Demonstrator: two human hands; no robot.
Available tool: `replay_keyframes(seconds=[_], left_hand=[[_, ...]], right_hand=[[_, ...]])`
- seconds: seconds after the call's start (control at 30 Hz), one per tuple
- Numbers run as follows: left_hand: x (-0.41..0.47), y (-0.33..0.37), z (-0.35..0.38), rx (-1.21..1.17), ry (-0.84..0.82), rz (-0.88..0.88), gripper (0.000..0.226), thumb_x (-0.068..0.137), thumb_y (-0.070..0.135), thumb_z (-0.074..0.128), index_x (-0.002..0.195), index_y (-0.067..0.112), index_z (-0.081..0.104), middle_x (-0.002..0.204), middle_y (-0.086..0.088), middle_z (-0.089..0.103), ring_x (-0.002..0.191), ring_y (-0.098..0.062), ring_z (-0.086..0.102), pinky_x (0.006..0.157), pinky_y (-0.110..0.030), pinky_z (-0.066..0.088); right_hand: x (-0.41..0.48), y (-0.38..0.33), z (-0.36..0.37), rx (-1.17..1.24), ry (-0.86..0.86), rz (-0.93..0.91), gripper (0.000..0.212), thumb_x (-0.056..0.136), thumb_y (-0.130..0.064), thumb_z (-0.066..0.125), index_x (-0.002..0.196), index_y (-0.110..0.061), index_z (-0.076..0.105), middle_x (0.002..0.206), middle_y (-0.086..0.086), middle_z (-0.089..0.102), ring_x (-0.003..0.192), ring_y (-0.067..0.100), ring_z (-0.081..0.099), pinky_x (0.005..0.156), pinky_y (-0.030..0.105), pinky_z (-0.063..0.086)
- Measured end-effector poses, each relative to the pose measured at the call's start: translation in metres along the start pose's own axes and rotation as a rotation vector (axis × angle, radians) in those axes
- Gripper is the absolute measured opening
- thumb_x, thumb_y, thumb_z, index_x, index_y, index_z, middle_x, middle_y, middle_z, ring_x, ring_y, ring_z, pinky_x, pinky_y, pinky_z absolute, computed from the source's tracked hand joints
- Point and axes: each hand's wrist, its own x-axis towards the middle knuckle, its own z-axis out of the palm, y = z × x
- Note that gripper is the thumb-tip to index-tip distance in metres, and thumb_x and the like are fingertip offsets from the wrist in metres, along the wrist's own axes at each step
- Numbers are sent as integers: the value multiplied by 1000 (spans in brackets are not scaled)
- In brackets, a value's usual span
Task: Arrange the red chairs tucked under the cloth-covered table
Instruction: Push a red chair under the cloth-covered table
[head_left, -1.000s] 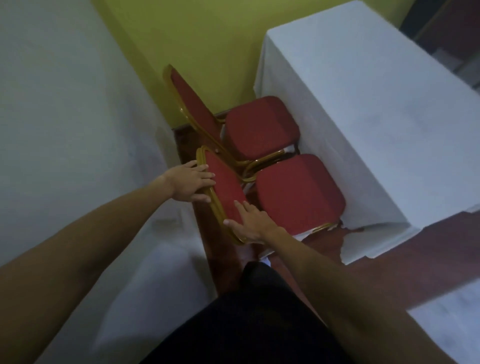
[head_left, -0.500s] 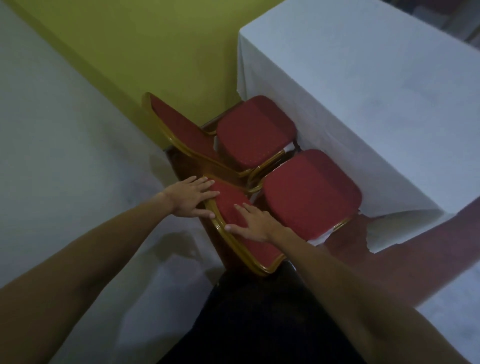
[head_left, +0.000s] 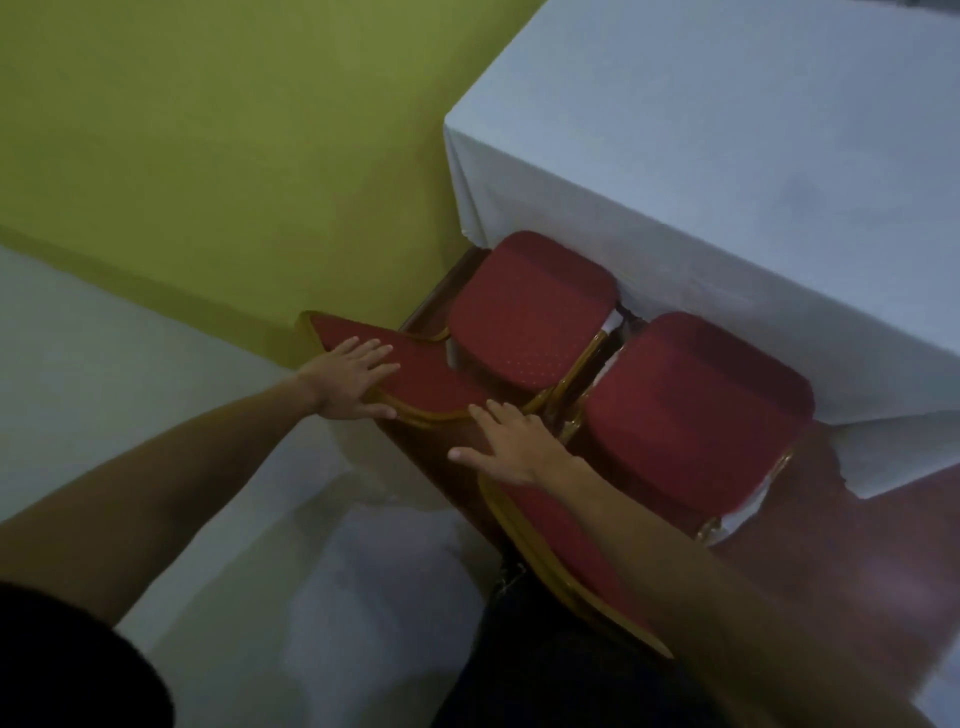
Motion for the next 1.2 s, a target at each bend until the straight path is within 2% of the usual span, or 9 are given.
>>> replay_keyframes(seconds=[0.2,0.4,0.63,0.8,0.9,1.0,1.07,1.2], left_hand=[[19,-131,40,3,-30,85,119,65,94,-11,156,22,14,164,-7,8,151,-24,2,121,-40,1],[12,-200,78,-135,5,110,106,74,91,6,157,25,15,164,-5,15,149,-22,14,119,-38,9],[41,-217,97,-332,-3,165,113,73,93,16,156,17,20,162,-9,17,149,-23,13,118,-33,11],[52,-222,106,-322,93,235,106,79,88,22,153,12,28,159,-11,27,147,-25,23,116,-33,13],[51,-219,112,-395,182,279,94,87,79,31,148,7,39,152,-13,39,143,-30,33,118,-39,15],[50,-215,125,-479,268,234,84,91,71,40,143,6,46,145,-13,49,137,-32,41,120,-36,14],[51,-213,125,-504,311,219,83,91,70,41,140,4,49,141,-15,52,134,-32,45,118,-34,15],[69,-215,111,-531,402,256,82,90,72,40,135,5,55,136,-14,57,128,-30,50,114,-36,22]], right_hand=[[98,-52,3,55,-38,111,92,91,-78,28,159,-19,7,165,13,12,150,36,13,118,57,14],[158,-94,9,9,-58,91,89,94,-73,30,158,-16,7,163,17,16,146,38,21,115,56,21],[203,-124,26,27,-25,88,81,99,-65,25,157,-9,9,162,20,18,144,39,25,114,55,26],[197,-131,36,88,57,148,95,86,-75,0,158,-14,10,164,14,16,147,39,20,115,60,22],[195,-143,46,139,159,253,84,93,-72,9,156,-18,19,163,12,23,146,39,24,116,63,19],[194,-151,50,120,229,311,73,100,-65,18,155,-19,23,162,11,26,146,40,25,116,64,17],[194,-151,46,94,246,335,74,98,-66,14,155,-19,25,161,10,28,146,39,27,115,64,17],[195,-146,26,14,307,368,84,92,-70,5,151,-17,31,157,11,36,142,37,36,113,57,28]])
